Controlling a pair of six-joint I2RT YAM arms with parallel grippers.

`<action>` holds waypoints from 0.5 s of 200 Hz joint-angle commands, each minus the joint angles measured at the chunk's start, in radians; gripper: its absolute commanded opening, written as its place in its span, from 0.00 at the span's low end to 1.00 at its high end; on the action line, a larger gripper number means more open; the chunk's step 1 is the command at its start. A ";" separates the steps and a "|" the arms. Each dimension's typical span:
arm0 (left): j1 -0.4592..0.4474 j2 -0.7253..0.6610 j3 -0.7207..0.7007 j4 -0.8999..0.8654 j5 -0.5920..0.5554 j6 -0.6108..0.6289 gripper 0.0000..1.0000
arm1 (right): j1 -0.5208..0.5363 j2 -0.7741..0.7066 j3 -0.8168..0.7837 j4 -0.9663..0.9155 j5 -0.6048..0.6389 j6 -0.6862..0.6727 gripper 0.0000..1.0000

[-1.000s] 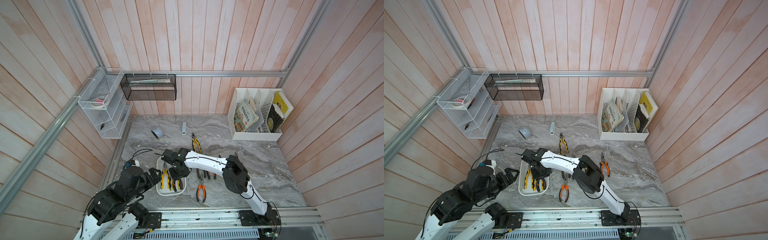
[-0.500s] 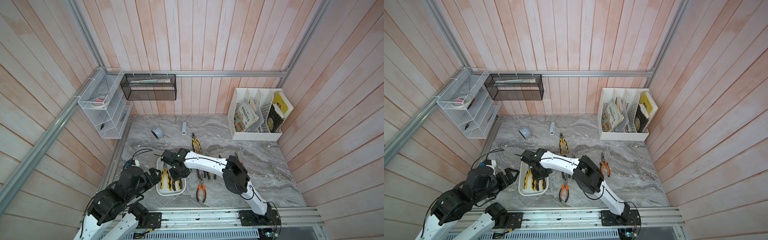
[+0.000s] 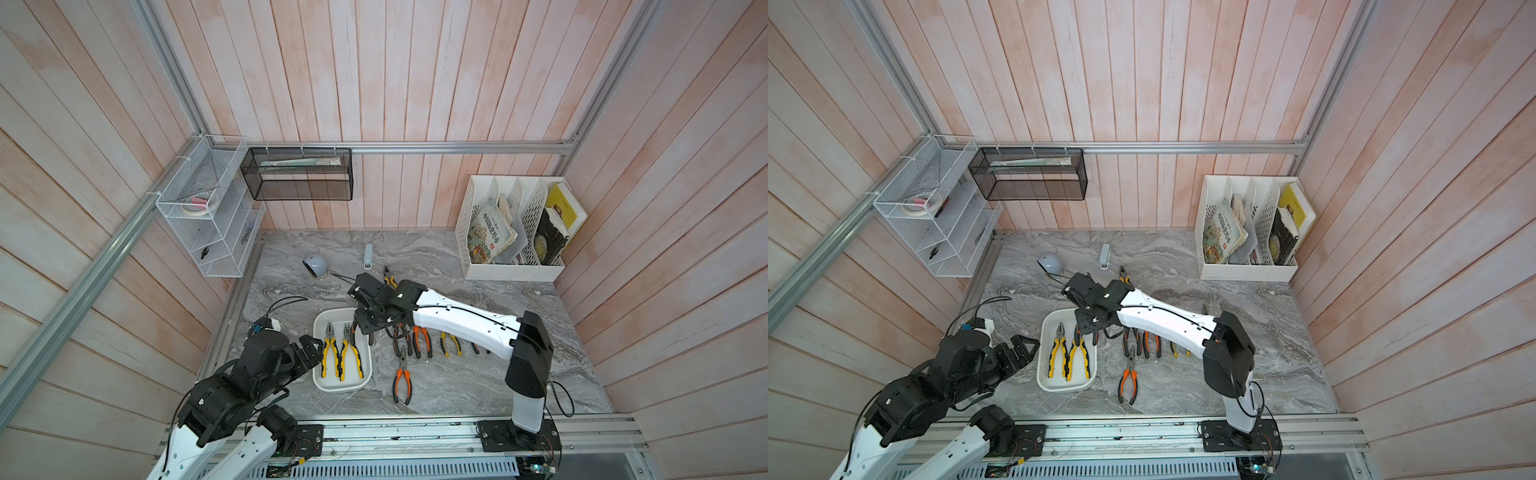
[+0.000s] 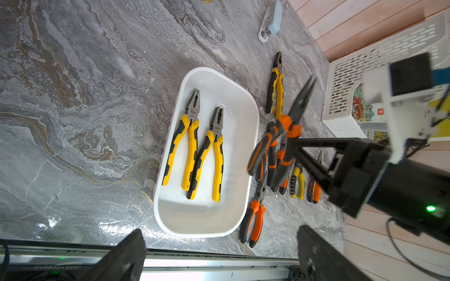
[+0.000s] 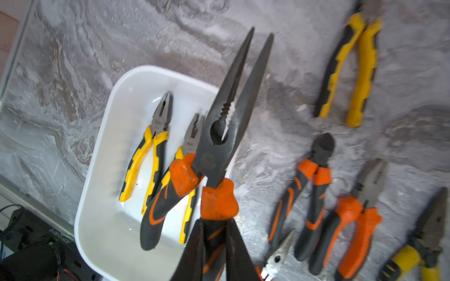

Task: Take the pliers out of the storage box
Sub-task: Pick up the pliers from the storage box, then place the pliers at the center of the board.

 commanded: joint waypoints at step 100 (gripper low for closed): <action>0.005 0.032 -0.072 0.112 0.009 0.050 1.00 | -0.657 -0.130 -0.249 0.338 0.032 -0.420 0.00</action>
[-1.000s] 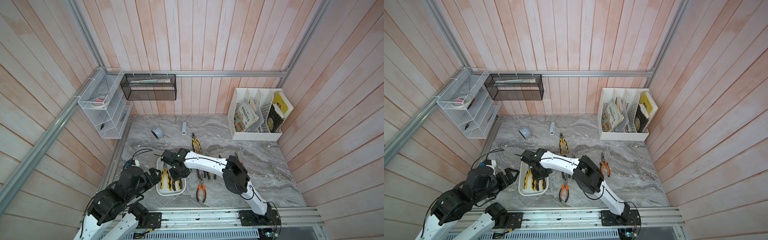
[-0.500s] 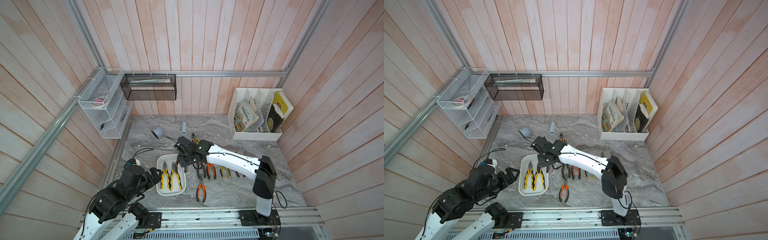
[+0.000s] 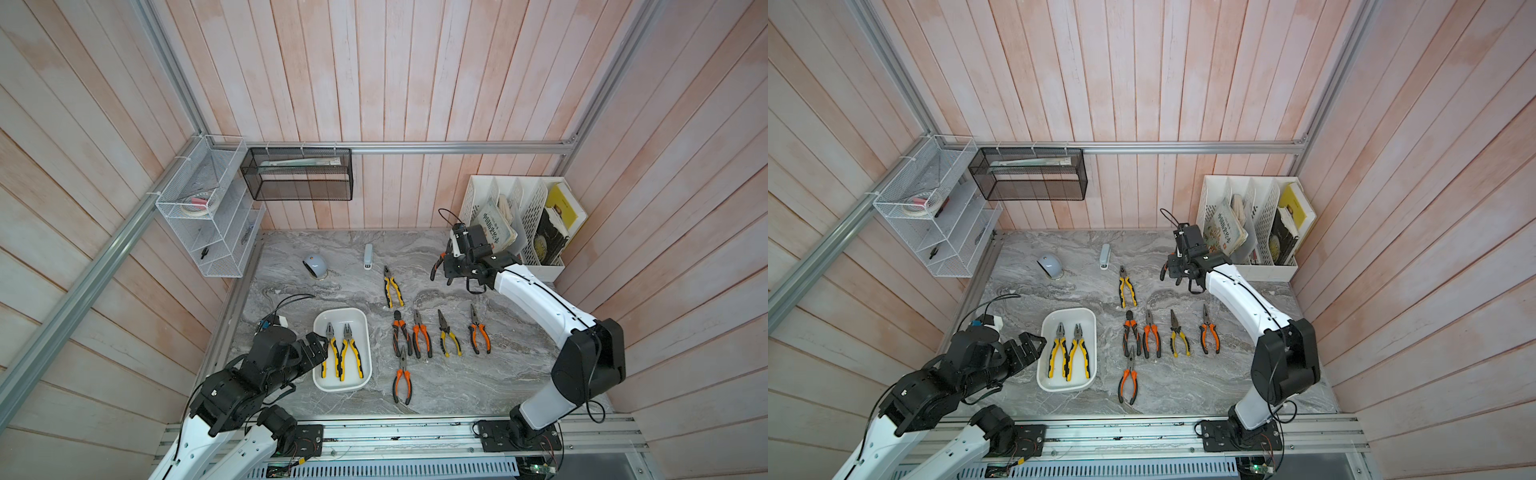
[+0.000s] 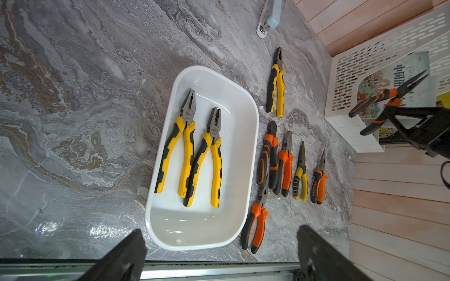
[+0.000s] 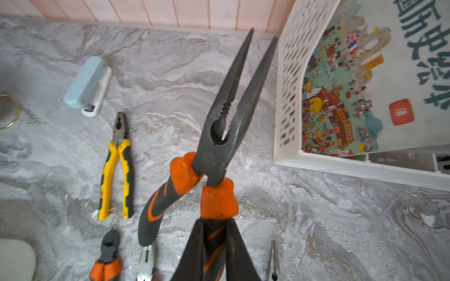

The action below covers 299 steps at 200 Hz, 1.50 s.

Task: Take the pliers out of the storage box
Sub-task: Place the pliers at the center of the board.

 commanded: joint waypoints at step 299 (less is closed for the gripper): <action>0.066 0.093 -0.073 0.093 0.039 0.066 1.00 | 0.085 0.588 0.425 -0.084 -0.075 -0.169 0.29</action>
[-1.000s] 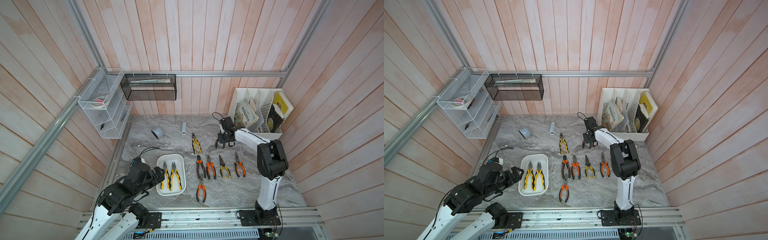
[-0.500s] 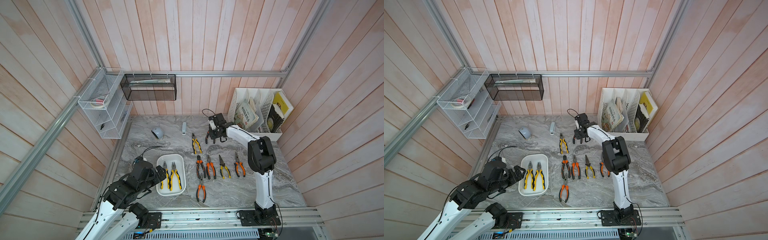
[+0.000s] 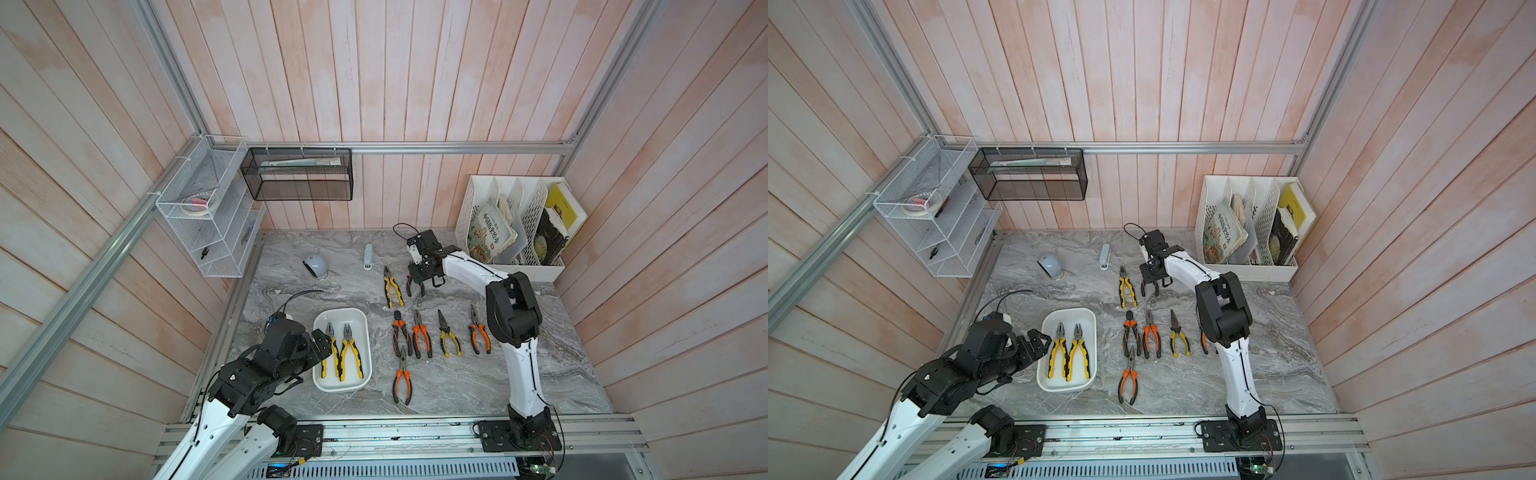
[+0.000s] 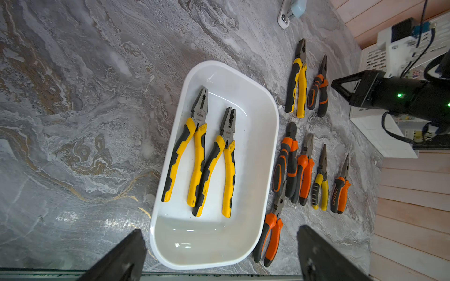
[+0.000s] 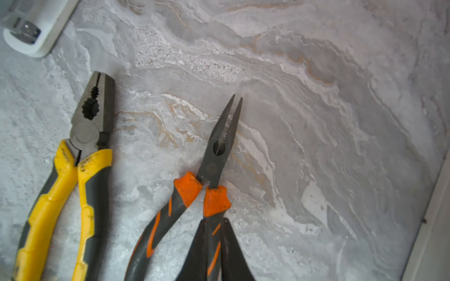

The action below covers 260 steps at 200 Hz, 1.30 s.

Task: Take the pliers out of the storage box
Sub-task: Place the pliers at the center of the board.

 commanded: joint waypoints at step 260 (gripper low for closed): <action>0.028 -0.010 -0.047 0.023 0.028 0.026 1.00 | -0.009 0.387 0.574 -0.463 -0.109 0.262 0.30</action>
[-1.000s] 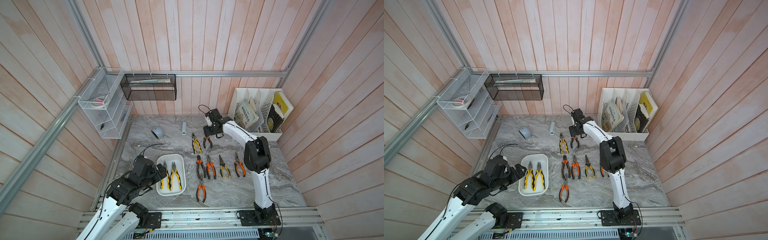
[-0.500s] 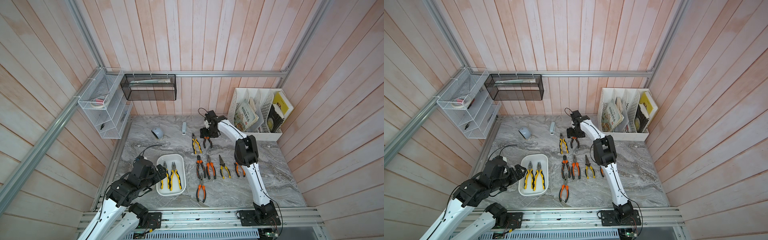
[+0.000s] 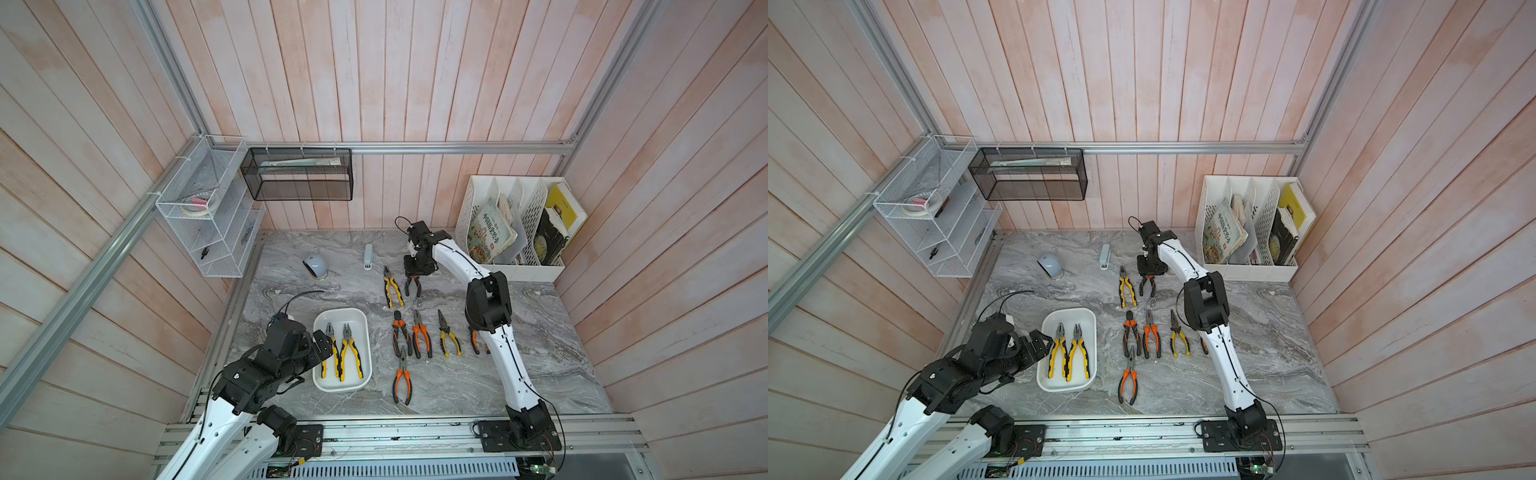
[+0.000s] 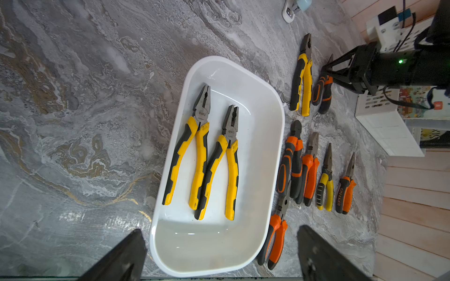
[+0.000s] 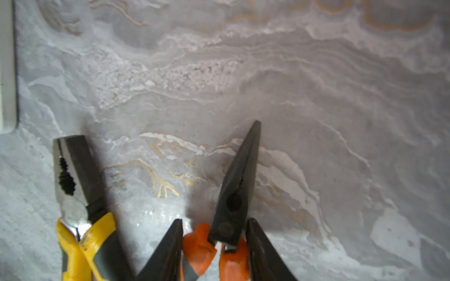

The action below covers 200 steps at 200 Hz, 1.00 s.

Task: Take the pliers out of the storage box
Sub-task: Place the pliers at the center of the board.

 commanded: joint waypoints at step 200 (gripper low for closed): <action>0.006 -0.025 -0.013 -0.014 0.003 0.006 1.00 | 0.027 -0.263 -0.283 0.007 -0.037 0.127 0.71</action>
